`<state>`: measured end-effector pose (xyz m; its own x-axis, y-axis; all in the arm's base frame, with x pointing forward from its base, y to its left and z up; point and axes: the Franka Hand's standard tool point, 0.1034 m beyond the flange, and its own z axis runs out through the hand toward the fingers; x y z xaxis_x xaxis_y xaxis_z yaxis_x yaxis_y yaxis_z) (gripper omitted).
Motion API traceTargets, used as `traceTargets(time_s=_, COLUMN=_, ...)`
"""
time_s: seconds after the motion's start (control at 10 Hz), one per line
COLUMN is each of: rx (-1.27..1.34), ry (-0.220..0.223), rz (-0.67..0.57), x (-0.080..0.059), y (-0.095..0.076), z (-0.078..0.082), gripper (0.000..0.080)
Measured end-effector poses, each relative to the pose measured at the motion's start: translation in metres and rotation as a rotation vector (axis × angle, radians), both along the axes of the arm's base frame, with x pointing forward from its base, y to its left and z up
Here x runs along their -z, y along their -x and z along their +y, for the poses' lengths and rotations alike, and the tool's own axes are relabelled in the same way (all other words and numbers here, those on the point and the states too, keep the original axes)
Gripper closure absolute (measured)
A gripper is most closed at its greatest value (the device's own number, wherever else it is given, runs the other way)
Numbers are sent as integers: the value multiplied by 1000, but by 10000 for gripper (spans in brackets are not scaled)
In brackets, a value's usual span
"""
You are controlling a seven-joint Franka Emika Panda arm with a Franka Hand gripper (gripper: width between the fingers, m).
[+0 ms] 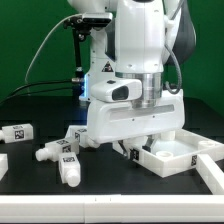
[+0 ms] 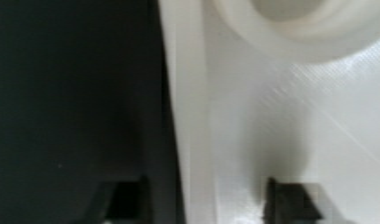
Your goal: Assemble square table
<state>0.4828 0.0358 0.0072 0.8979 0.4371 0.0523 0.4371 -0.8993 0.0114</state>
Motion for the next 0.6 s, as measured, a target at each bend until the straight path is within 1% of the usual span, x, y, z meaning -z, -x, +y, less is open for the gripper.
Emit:
traceTargets(time_s=0.1, rx=0, ry=0, rz=0, x=0, y=0, z=0, gripper=706)
traceTargets(time_s=0.2, rx=-1, ry=0, rz=1, x=0, y=0, z=0, gripper=706)
traceTargets(time_s=0.3, rx=-1, ry=0, rz=1, x=0, y=0, z=0, gripper=754)
traceTargets(time_s=0.4, rx=-1, ry=0, rz=0, x=0, y=0, z=0, gripper=754)
traceTargets(time_s=0.5, rx=2, ry=0, rz=17, x=-7, y=3, z=0, gripper=754)
traceTargets(time_s=0.6, rx=3, ry=-1, rz=32, x=-23, y=5, z=-1, gripper=754)
